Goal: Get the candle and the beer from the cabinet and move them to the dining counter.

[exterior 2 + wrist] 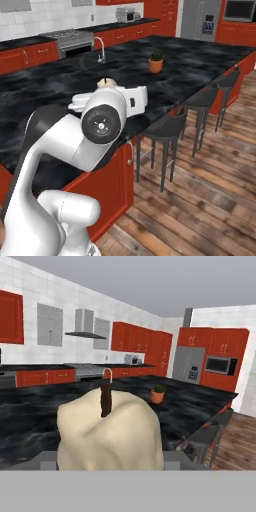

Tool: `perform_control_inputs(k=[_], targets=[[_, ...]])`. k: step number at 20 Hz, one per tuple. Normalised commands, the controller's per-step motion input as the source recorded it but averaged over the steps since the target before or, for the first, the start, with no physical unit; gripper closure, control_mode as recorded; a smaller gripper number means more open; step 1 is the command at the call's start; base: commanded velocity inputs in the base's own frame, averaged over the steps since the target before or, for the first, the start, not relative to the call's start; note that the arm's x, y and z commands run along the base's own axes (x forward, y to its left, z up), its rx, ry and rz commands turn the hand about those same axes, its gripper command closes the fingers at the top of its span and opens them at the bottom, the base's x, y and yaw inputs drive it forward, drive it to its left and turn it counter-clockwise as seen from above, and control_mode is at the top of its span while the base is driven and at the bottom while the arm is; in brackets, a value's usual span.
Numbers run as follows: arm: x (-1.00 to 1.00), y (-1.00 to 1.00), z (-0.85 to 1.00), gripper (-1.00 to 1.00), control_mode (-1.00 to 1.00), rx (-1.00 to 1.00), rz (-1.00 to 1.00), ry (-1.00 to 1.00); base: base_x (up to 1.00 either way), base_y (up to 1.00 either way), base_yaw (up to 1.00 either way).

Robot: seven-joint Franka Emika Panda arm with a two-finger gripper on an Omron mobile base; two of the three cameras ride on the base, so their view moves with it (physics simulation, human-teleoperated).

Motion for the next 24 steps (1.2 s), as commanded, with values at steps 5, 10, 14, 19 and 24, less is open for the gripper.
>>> perform_control_inputs(k=[5, 10, 14, 19, 24], targets=[[0.0, 0.0, 0.0, 1.0, 1.0, 0.0, 0.0, 0.0, 0.78, -0.61, 0.07], [0.0, 0.0, 0.0, 1.0, 1.0, 0.0, 0.0, 0.0, 0.89, -0.74, 0.23], [0.0, 0.0, 0.0, 1.0, 1.0, 0.0, 0.0, 0.0, 0.38, -0.31, 0.24], [0.0, 0.0, -0.05, 1.0, -1.0, -0.01, 0.02, 0.0, 0.19, 0.0, 0.2], [0.0, 0.04, -0.33, 1.0, -1.0, -0.08, 0.02, 0.0, 0.0, 0.0, 0.0]])
